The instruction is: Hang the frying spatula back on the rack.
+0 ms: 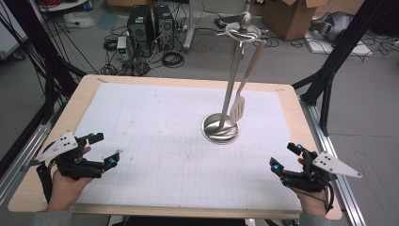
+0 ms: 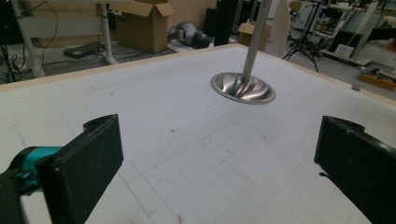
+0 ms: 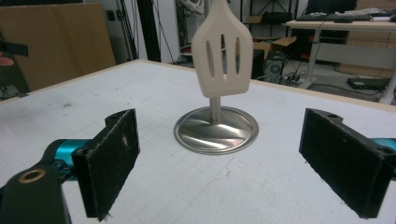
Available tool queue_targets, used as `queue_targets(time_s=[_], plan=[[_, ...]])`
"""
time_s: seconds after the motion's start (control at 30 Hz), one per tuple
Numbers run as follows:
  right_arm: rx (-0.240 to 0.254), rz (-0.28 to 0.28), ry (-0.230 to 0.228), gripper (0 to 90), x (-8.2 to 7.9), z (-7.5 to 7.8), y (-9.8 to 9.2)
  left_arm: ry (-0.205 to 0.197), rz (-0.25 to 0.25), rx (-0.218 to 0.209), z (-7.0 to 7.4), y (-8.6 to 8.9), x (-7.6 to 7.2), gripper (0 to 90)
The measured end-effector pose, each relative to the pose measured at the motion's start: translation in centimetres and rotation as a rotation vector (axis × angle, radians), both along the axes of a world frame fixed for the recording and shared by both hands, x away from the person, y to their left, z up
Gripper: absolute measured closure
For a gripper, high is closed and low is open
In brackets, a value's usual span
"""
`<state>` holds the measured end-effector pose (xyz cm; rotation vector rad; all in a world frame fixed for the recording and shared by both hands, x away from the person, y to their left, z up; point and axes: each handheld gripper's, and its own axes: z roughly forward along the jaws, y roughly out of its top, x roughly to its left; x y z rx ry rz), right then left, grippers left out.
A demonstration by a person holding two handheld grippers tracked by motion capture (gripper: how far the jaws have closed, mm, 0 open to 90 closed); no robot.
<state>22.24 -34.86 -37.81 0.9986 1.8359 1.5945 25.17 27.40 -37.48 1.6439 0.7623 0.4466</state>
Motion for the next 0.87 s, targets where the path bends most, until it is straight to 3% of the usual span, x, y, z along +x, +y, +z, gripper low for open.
queue_targets(time_s=[0.27, 0.43, 0.63, 0.87], plan=[[0.052, 0.061, -0.012, 11.2, -0.1, -0.9, -0.9, 0.002, -0.021, -0.028, -0.2, 0.3, 0.0, 1.7], [0.068, 0.096, -0.034, 11.0, -0.2, -1.5, -1.8, -0.018, -0.073, -0.085, 0.0, 0.8, -0.4, 1.7], [0.108, 0.126, -0.075, 11.0, -0.5, -2.4, -3.0, -0.080, -0.105, -0.082, 0.0, 0.9, -0.8, 1.7], [0.098, 0.151, -0.069, 11.0, -0.3, -2.4, -2.7, -0.071, -0.104, -0.061, -0.2, 0.7, -0.7, 1.7]])
